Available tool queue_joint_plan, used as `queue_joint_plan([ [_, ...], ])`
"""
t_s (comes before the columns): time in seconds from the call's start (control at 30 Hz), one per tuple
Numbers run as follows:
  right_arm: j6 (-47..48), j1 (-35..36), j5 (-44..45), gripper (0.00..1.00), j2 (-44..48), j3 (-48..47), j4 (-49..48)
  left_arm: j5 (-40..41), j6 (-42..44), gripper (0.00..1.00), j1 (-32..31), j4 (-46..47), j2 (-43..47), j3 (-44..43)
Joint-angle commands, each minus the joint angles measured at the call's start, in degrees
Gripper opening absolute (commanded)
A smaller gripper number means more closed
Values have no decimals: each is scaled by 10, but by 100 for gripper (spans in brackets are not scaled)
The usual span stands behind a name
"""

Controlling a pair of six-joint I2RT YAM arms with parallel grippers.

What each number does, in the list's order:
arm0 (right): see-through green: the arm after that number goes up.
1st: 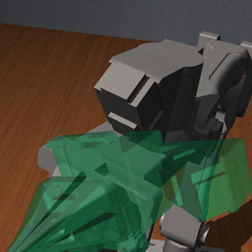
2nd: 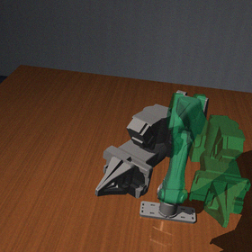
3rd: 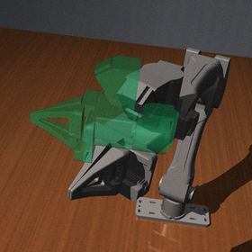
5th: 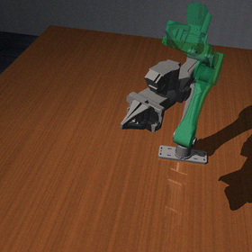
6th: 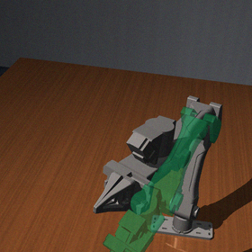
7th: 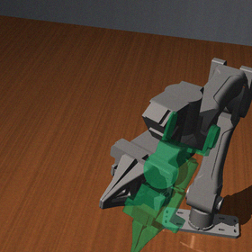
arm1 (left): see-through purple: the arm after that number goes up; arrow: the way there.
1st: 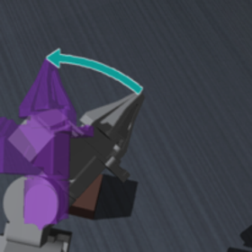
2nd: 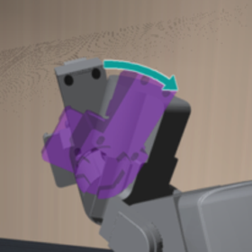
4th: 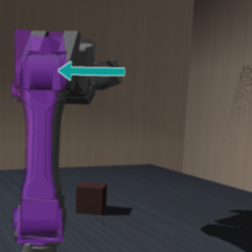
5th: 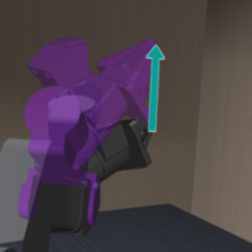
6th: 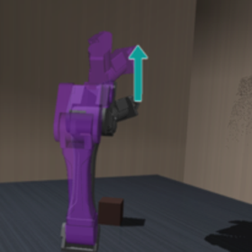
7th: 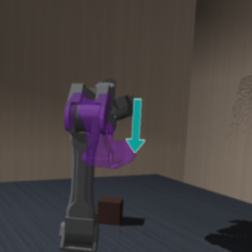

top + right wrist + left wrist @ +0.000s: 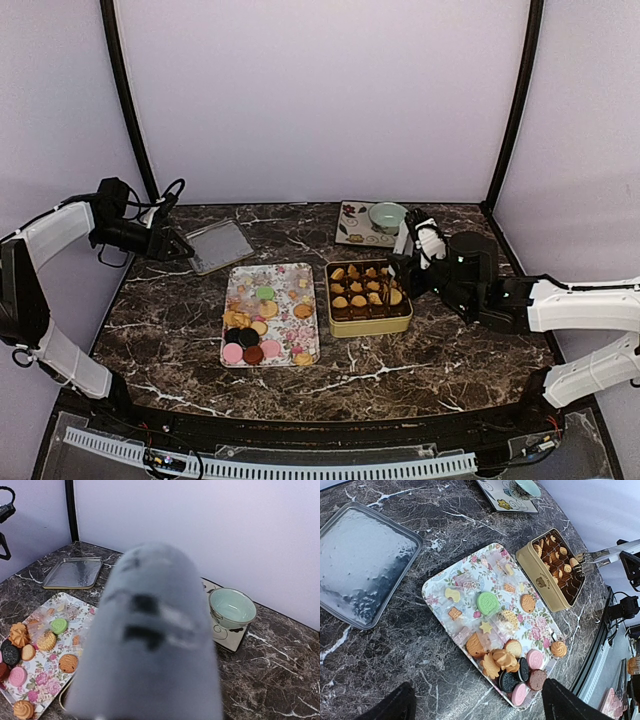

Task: Pack the cookies
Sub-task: Place the fake cookies in the empty pocket of the box.

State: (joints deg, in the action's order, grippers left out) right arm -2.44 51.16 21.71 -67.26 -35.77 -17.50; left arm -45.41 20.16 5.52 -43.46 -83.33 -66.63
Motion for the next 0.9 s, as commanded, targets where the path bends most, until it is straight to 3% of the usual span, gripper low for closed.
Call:
queue_joint_plan([
  [0.0, 3, -4, 21, 45, 12, -10, -10, -11, 0, 89, 4, -15, 22, -12],
  [0.3, 22, 1, 0, 45, 27, -37, 0, -12, 0, 89, 4, -15, 22, -10],
  [0.6, 32, 9, -6, 38, 30, -41, 8, -12, 1, 89, 3, -14, 21, -7],
  [0.87, 23, 21, -37, 38, 20, -40, 15, -12, 1, 89, 4, -14, 21, -6],
])
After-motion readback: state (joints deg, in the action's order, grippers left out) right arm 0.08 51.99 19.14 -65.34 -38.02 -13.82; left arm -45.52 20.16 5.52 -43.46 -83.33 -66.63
